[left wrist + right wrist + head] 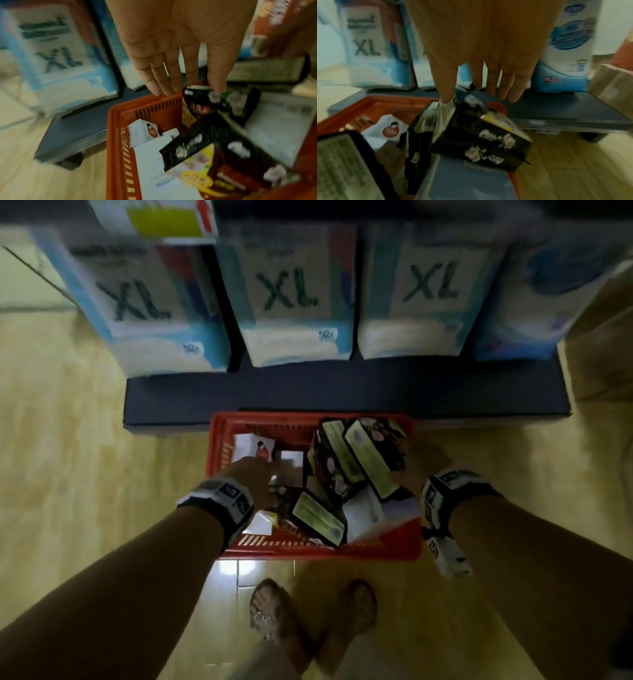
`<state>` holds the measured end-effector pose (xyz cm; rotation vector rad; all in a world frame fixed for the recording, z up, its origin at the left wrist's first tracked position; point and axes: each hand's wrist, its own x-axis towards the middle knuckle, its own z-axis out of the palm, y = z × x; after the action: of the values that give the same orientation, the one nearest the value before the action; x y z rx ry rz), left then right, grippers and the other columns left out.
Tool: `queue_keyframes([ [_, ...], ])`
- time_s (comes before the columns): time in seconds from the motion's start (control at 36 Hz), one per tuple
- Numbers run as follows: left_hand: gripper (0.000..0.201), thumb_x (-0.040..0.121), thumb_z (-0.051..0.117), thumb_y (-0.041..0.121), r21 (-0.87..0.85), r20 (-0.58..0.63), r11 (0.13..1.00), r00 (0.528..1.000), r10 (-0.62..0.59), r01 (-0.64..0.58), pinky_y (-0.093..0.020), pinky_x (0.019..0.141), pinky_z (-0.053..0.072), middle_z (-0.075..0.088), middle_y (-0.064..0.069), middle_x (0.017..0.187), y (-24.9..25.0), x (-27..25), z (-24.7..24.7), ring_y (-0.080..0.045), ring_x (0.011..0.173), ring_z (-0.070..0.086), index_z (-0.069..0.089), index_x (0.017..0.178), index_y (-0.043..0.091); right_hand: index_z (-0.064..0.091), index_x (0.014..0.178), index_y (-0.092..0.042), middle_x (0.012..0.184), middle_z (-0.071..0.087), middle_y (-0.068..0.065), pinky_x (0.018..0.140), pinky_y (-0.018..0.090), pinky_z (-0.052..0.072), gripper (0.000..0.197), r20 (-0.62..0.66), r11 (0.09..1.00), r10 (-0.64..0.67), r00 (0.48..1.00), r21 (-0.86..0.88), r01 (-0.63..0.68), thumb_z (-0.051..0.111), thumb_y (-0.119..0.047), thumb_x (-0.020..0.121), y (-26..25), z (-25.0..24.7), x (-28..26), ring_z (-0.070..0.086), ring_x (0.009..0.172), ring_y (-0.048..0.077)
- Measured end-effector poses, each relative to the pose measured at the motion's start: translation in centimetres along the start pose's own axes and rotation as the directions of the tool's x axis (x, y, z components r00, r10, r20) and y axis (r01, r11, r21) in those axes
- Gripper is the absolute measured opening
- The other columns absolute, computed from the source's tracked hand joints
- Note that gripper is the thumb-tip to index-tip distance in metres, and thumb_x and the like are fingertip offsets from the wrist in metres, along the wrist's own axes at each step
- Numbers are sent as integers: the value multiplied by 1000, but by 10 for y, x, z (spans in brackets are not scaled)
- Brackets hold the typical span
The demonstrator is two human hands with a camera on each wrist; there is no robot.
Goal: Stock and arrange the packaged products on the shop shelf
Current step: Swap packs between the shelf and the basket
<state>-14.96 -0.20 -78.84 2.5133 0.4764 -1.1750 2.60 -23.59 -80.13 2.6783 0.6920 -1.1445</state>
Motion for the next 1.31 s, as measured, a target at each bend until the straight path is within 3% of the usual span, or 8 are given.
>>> queue_keyframes([
  [0.14,72,73,72,47,324,60,917,972,226,-233,-42,106,38,46,-1,136,21,47,39,-26,129,42,42,136,30,12,151,-18,153,24,16,110,48,32,99,-167,991,-99,981,-106,82,68,-53,77,-23,31,41,26,140,36],
  [0.25,102,71,75,49,483,180,827,957,227,-287,-50,112,26,27,-8,151,28,77,64,-33,138,26,12,148,32,-11,152,-22,149,23,24,99,54,42,125,-188,977,-90,978,-208,50,71,-64,68,-35,45,57,30,134,44],
  [0.42,59,89,53,47,395,180,896,973,142,-204,-42,99,41,47,-10,138,28,78,68,-30,122,48,39,140,21,-14,151,-18,148,25,23,98,52,44,118,-222,976,-80,972,-213,32,73,-47,76,-39,40,51,33,131,43],
  [0.5,65,89,57,34,326,135,929,981,139,-177,-46,100,42,39,-12,140,23,61,55,-34,125,44,27,146,25,-12,151,-14,151,22,22,102,51,42,105,-190,980,-83,978,-195,45,66,-30,84,-36,33,39,32,133,44],
  [0.78,104,65,66,68,147,-81,989,997,7,5,-39,93,48,45,-3,132,-14,-47,-24,-27,116,53,14,147,29,-19,149,-10,156,15,20,113,47,28,112,-62,990,-85,994,-117,78,69,-29,84,-41,-47,-41,25,140,39],
  [0.89,106,47,59,85,87,-165,996,986,-21,36,-37,89,49,53,1,121,-17,-106,-72,-27,108,58,26,136,38,-8,153,-14,151,30,17,109,42,35,103,-114,984,-160,980,-98,149,65,-36,85,-57,-106,-88,39,132,35],
  [1.03,103,57,78,59,-4,-203,998,977,-60,60,-40,98,44,45,-6,135,-22,-171,-144,-31,122,49,29,142,28,26,145,-20,133,52,9,92,33,46,84,-145,963,-246,958,76,259,72,-33,75,-80,-195,-151,55,117,29],
  [1.31,96,66,83,42,-122,-393,989,911,-125,83,-36,95,45,44,-3,141,-32,-335,-260,-27,123,50,27,143,30,41,129,-18,99,61,8,58,27,49,70,-247,940,-330,911,7,342,71,-9,66,-115,-347,-297,62,83,25],
])
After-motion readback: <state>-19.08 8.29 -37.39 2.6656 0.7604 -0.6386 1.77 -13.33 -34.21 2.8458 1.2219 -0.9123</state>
